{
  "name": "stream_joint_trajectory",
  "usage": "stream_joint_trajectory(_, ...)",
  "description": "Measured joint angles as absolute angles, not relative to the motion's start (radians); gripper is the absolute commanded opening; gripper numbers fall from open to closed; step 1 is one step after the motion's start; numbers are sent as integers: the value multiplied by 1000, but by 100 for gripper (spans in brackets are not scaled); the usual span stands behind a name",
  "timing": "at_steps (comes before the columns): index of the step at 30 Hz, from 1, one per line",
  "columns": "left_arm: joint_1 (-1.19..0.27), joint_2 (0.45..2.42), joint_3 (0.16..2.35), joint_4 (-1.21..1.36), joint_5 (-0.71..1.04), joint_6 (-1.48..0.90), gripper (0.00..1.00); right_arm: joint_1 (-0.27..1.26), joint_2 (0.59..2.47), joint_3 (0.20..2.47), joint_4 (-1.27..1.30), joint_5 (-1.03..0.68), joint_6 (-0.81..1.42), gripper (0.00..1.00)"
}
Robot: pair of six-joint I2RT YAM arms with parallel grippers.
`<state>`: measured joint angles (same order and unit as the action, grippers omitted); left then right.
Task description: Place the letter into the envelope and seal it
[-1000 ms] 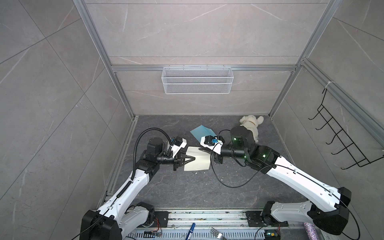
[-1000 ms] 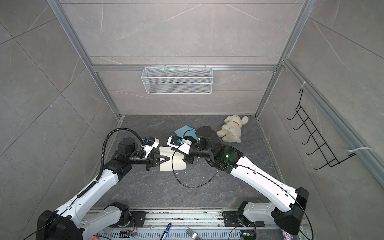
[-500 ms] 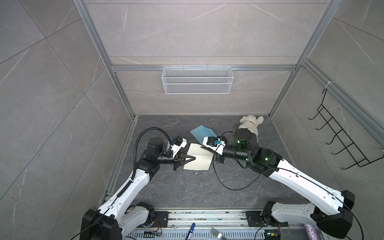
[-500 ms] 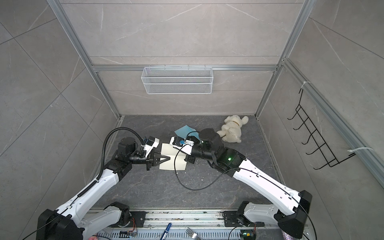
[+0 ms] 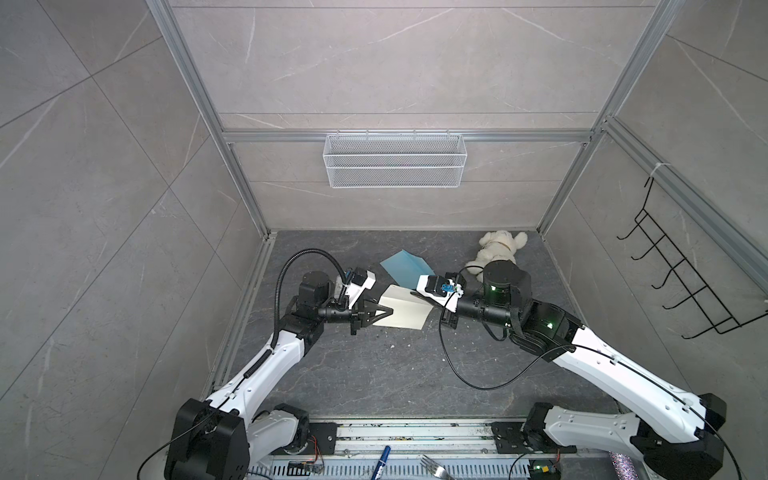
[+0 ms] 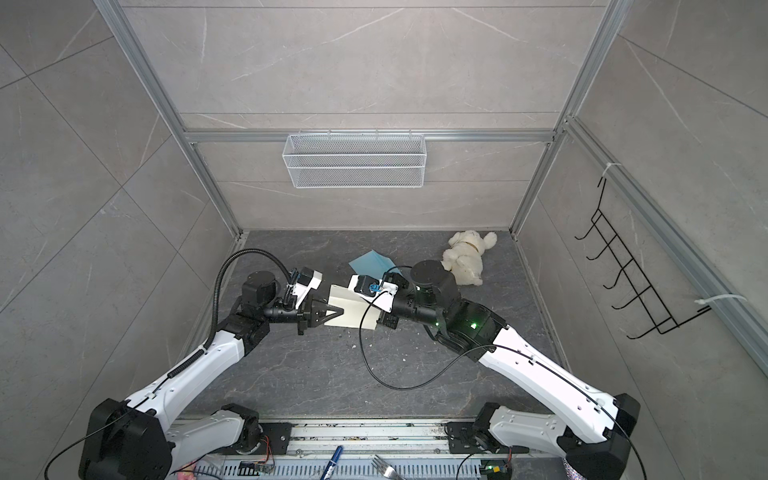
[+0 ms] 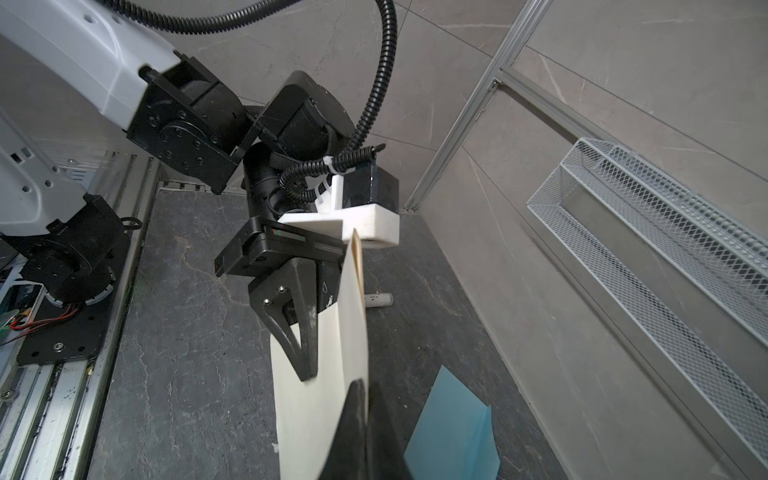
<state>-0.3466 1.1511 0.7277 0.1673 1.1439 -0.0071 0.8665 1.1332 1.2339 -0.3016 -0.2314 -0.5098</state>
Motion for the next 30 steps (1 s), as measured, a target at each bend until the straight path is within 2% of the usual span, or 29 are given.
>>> stream_joint_trajectory(6, -347, 1156, 727, 193, 1151, -28, 0, 867, 1134, 1234, -306, -235, -510, 2)
stream_joint_trajectory(8, -347, 1156, 727, 200, 1137, -37, 0, 867, 1134, 1234, -317, -239, -509, 15)
stream_joint_trajectory(10, -347, 1151, 726, 207, 1106, -42, 0, 867, 1133, 1234, -344, -243, -514, 35)
stream_joint_trajectory(13, -347, 1130, 720, 208, 1052, -38, 0, 866, 1133, 1240, -400, -255, -516, 58)
stream_joint_trajectory(14, -347, 1120, 715, 212, 1034, -35, 0, 866, 1132, 1244, -421, -265, -513, 64)
stream_joint_trajectory(16, -347, 1100, 703, 216, 1005, -28, 0, 866, 1127, 1259, -462, -292, -505, 70)
stream_joint_trajectory(24, -347, 1027, 675, 195, 970, 62, 0, 866, 1080, 1319, -506, -394, -466, 73)
stream_joint_trajectory(30, -347, 950, 659, 178, 995, 138, 0, 866, 1157, 1366, -536, -394, -468, 70)
